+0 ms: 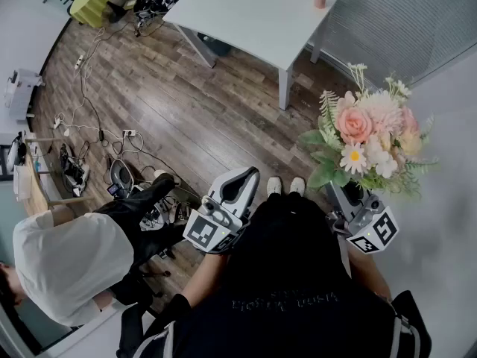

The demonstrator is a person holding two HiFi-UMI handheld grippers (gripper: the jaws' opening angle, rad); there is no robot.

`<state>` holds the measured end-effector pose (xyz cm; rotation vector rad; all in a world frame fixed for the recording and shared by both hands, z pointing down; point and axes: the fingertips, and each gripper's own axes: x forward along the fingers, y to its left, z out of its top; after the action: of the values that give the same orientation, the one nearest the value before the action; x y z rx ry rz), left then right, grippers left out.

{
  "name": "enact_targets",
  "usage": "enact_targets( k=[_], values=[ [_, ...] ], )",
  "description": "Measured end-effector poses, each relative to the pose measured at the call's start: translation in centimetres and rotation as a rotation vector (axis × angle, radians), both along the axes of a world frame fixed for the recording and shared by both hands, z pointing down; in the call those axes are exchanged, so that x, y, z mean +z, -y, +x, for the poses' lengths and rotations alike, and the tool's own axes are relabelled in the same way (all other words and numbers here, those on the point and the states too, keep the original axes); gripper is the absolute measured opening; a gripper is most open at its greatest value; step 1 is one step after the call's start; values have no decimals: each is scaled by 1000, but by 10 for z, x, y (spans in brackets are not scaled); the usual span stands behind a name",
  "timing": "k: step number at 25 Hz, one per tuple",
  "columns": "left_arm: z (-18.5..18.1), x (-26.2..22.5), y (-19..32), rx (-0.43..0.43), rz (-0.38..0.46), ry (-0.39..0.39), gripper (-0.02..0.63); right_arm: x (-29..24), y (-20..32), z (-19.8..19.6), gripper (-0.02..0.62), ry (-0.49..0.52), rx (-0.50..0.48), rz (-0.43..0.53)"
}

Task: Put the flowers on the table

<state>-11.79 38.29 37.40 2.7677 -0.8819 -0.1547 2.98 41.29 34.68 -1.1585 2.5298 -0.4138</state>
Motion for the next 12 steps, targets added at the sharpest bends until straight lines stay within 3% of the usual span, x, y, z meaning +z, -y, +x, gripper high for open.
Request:
enact_targets(
  k=[4,12],
  values=[
    [4,0,-1,22,29,47,26,0,2,2,44,-9,20,-20],
    [31,-5,-4,24,31,21,26,6,-3,21,44,25,-18,-5]
  ],
)
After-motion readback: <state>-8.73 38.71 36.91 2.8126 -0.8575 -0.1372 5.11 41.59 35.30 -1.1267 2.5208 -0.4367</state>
